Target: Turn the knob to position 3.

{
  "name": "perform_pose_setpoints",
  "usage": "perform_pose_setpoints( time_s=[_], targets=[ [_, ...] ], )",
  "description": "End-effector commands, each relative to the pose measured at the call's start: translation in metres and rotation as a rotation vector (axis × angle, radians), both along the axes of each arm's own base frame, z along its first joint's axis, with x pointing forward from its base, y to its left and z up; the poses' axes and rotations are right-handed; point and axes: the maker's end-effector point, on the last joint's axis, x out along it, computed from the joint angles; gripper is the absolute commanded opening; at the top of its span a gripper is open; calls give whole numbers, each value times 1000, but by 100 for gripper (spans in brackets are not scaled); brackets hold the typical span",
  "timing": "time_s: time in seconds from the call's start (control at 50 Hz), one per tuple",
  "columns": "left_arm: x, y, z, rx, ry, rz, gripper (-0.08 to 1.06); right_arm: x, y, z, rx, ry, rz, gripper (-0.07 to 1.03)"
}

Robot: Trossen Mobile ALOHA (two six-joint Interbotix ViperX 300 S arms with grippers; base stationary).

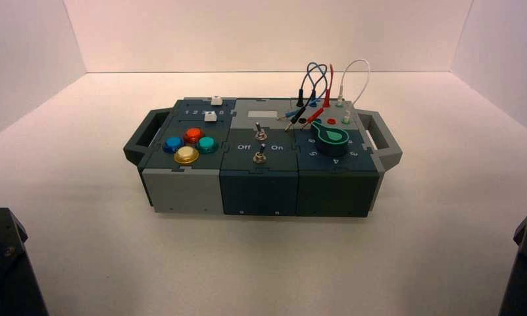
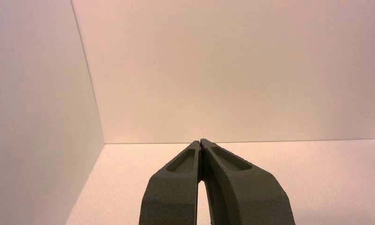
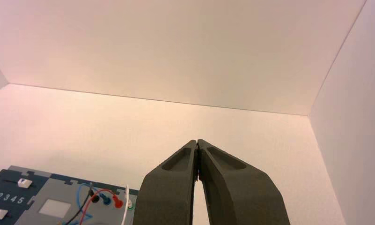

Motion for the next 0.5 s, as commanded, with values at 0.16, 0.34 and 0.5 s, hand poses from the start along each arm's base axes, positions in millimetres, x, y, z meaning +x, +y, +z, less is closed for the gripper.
perform_pose_setpoints(
  time_s=[0.16, 0.34, 0.5],
  targets=[
    [6, -3, 16, 0, -29, -9, -3, 4, 2, 15, 8, -33, 4, -2],
    [6, -3, 15, 0, -25, -9, -3, 5, 2, 13, 6, -21, 6, -2],
    [6, -4, 11, 2, 3, -13, -3, 2, 12, 6, -1, 26, 44, -2]
  ],
)
